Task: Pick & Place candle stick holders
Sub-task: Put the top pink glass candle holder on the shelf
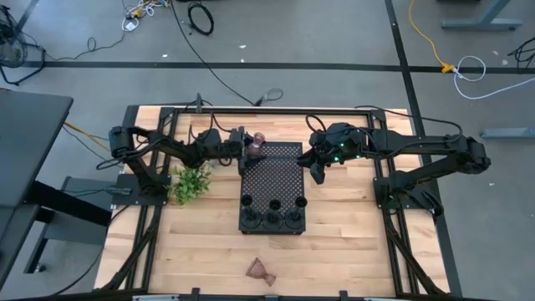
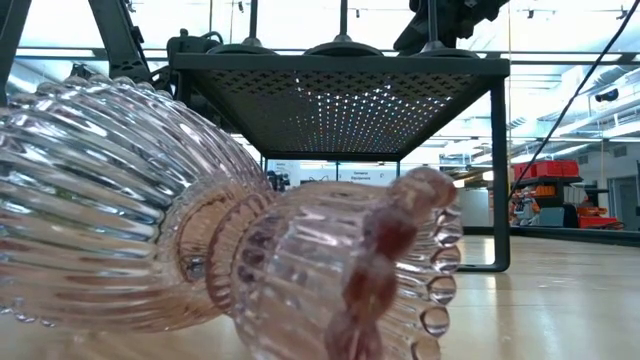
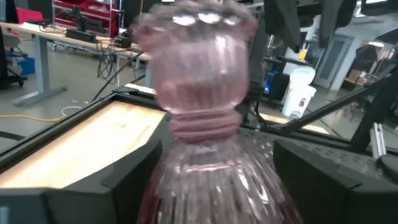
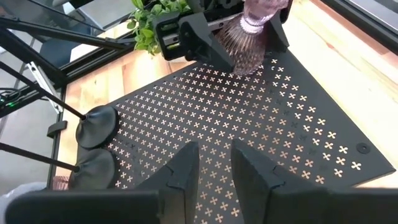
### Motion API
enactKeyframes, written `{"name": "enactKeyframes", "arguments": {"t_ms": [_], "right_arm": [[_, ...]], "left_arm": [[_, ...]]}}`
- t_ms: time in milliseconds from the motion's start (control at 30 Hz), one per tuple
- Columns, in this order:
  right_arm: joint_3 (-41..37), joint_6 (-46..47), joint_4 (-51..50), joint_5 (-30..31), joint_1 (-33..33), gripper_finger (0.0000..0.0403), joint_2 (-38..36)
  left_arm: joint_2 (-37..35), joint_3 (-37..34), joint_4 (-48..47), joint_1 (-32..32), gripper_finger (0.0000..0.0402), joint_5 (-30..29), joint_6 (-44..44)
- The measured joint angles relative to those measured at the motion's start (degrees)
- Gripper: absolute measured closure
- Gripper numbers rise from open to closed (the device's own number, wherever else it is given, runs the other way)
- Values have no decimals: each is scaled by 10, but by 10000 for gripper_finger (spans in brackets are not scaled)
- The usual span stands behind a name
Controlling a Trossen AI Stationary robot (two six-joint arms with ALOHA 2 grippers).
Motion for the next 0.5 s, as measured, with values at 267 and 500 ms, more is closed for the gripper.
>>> {"name": "enactKeyframes", "arguments": {"t_ms": [267, 500], "right_arm": [[0, 0, 0, 0, 0, 312, 0], [0, 1, 1, 0, 0, 312, 0]], "left_arm": [[0, 0, 5, -9, 73, -1, 1], [1, 4, 5, -9, 114, -2, -1]]}}
